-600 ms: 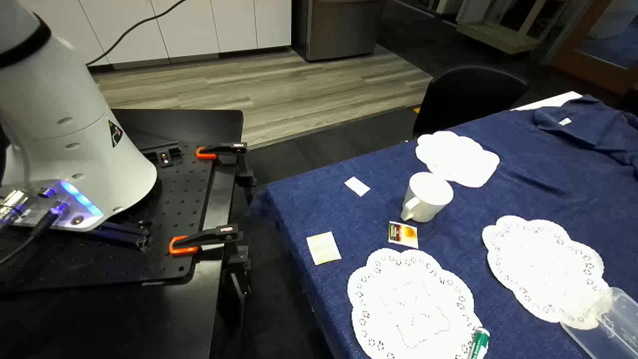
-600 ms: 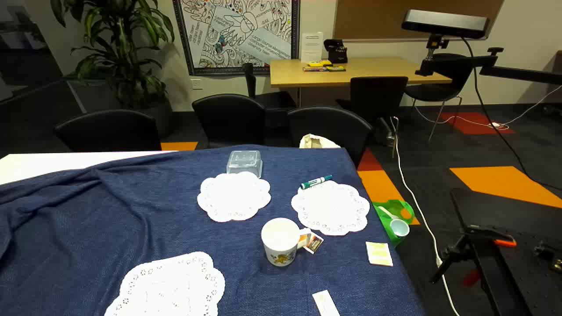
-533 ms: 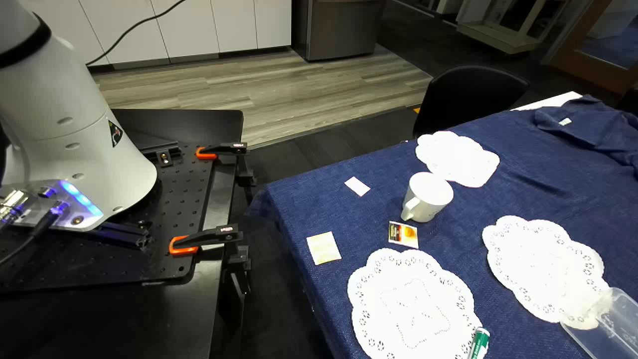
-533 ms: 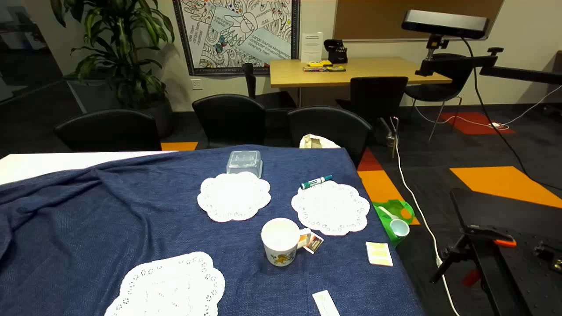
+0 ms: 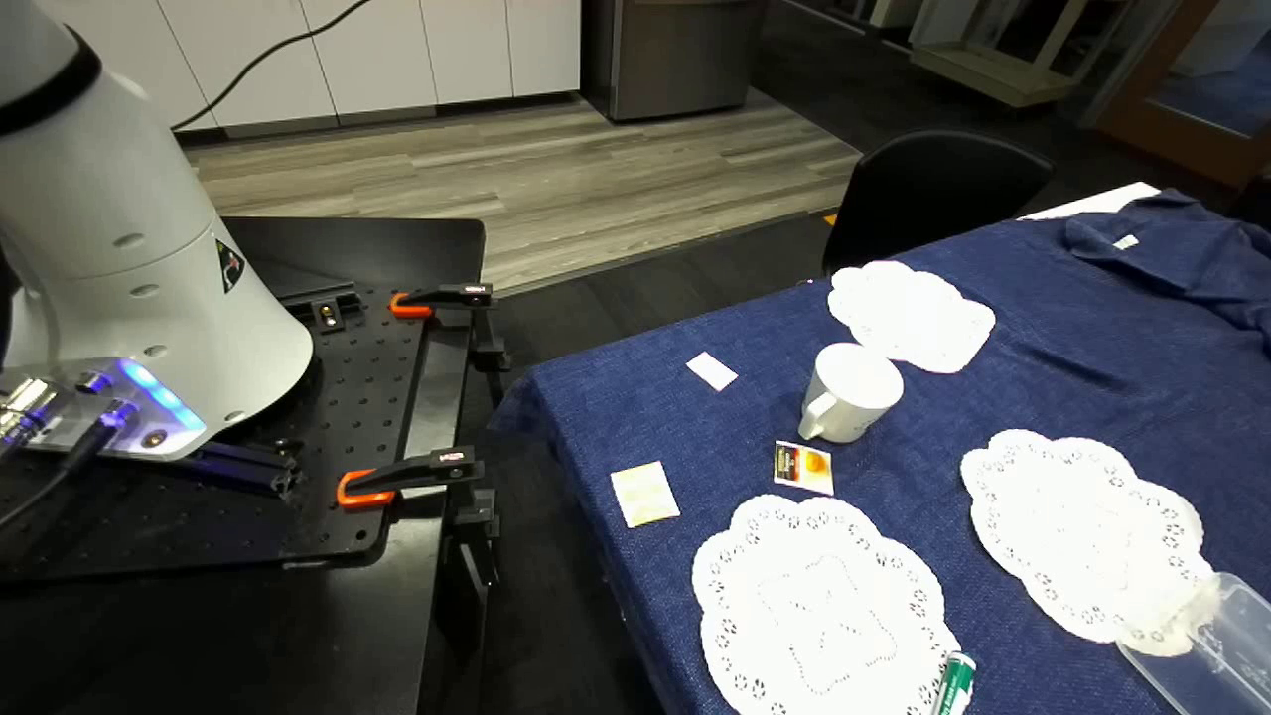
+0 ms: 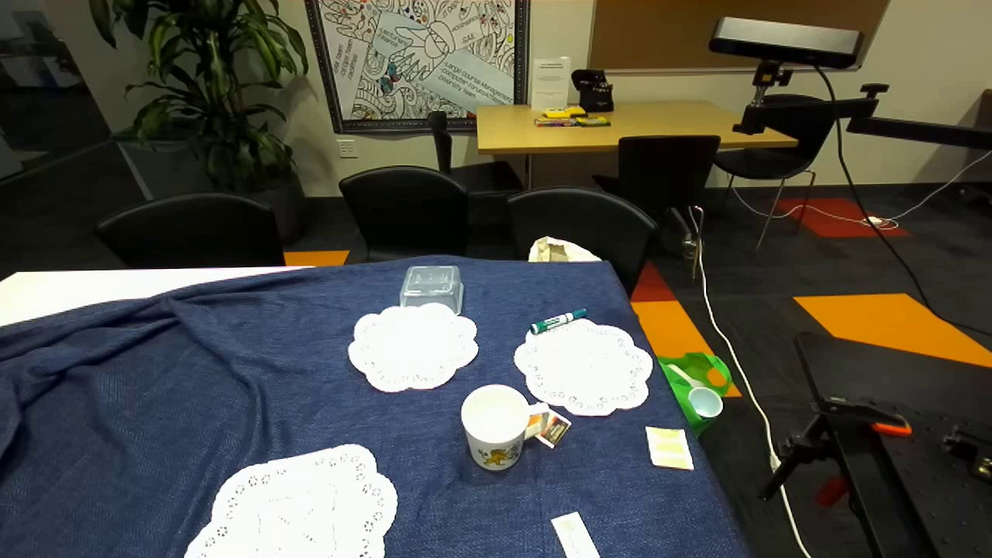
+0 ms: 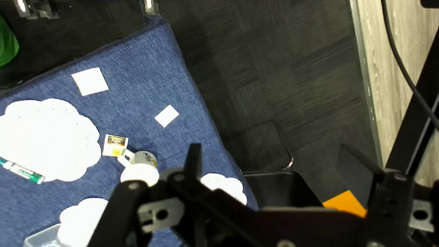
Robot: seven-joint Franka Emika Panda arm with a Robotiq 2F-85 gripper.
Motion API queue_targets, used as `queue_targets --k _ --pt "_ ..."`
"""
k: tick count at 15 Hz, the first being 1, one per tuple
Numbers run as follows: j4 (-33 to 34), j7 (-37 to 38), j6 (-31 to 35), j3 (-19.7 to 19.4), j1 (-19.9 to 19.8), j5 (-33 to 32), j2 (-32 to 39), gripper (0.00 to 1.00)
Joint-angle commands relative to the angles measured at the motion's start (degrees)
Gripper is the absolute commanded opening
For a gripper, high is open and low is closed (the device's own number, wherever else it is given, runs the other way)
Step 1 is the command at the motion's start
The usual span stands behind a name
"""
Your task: Pick up the green marker from the table and put it inside the mug
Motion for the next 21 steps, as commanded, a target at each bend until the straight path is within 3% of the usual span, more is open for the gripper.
queue_targets --k 1,5,9,18,21 --pt "0.15 0.88 0.81 0.24 -3.47 -1.84 -1.35 1.0" --pt "0.17 -0.28 2.74 -1.22 -7.26 -5.67 -1.16 1.0" --pt "0.45 -0.33 8.66 -2.55 -11.21 -9.89 3.81 1.0" --pt "5.71 1.42 22.08 -5.14 -16.64 -16.94 21.44 1.0" --pt "8.14 5.83 26.15 -5.75 -18.32 -17.94 27.5 1.0"
